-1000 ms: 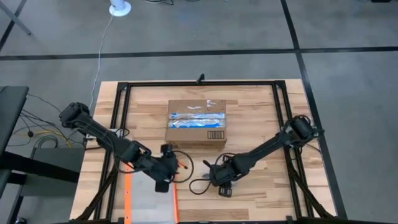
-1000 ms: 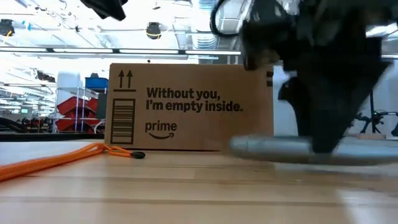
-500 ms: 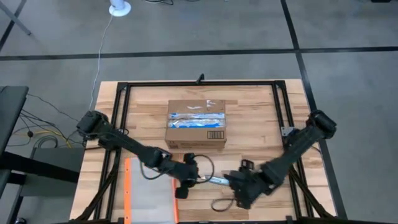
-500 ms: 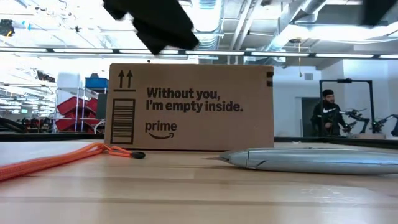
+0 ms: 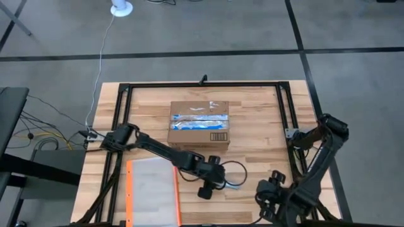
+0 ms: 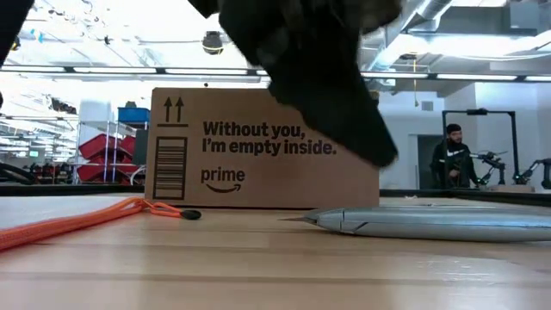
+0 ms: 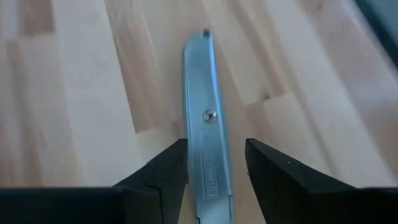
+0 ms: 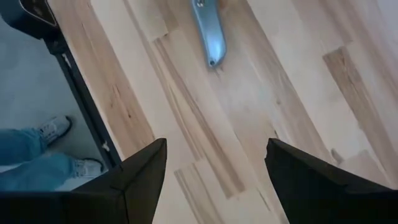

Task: Unpack boxes
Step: Open the cardboard box with the silver cutter

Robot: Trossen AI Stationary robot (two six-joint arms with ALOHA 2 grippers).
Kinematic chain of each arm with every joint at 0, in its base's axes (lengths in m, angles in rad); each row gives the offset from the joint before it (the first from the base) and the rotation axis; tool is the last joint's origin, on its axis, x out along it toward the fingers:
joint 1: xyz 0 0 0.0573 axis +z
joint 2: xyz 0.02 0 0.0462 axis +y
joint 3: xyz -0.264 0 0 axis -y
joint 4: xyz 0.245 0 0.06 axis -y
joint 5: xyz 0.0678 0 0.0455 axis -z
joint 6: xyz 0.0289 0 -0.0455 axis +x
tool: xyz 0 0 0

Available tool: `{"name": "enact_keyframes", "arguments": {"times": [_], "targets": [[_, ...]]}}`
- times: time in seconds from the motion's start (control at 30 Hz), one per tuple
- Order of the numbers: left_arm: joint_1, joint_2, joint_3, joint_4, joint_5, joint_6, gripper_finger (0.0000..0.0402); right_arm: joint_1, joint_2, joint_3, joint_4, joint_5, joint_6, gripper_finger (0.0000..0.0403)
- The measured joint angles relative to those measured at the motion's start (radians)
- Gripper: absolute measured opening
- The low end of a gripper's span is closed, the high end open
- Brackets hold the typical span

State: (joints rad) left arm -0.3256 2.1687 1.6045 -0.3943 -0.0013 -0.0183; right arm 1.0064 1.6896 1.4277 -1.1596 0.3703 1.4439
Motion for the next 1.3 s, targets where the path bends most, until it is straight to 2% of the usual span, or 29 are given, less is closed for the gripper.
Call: {"name": "enact_keyframes", "arguments": {"times": [0.13,0.33,0.4,0.53,0.7,0.83,1.13,1.3], "targets": [[0.002,0.041,0.022,-0.071,-0.02,-0.023,0.016,0.025,0.0,0.0,-0.025,0.023,0.035,0.0254],[0.005,0.043,0.011,-0.06,-0.013,-0.014,0.0159,0.029,0.0,-0.012,-0.036,0.04,0.042,0.0254],[0.007,0.043,0.01,-0.063,-0.026,-0.014,0.0149,0.027,0.0,-0.026,-0.036,0.04,0.045,0.0254],[0.007,0.041,0.01,-0.079,-0.033,0.001,0.0092,0.025,0.0,-0.066,-0.025,0.036,0.08,0.0254],[0.0,0.036,0.014,-0.113,-0.045,0.022,0.0092,0.025,0.0,-0.089,-0.026,0.04,0.119,0.0254],[-0.008,0.04,0.075,-0.221,-0.065,0.027,0.0092,0.025,0.0,-0.09,-0.025,0.063,0.123,0.0254],[-0.045,0.04,0.335,-0.453,-0.245,0.123,0.0092,0.026,0.001,-0.09,0.001,0.222,0.22,0.0254],[-0.054,-0.011,0.407,-0.532,-0.322,0.15,0.0092,0.064,0.0,-0.115,0.01,0.389,0.424,0.0245]]}}
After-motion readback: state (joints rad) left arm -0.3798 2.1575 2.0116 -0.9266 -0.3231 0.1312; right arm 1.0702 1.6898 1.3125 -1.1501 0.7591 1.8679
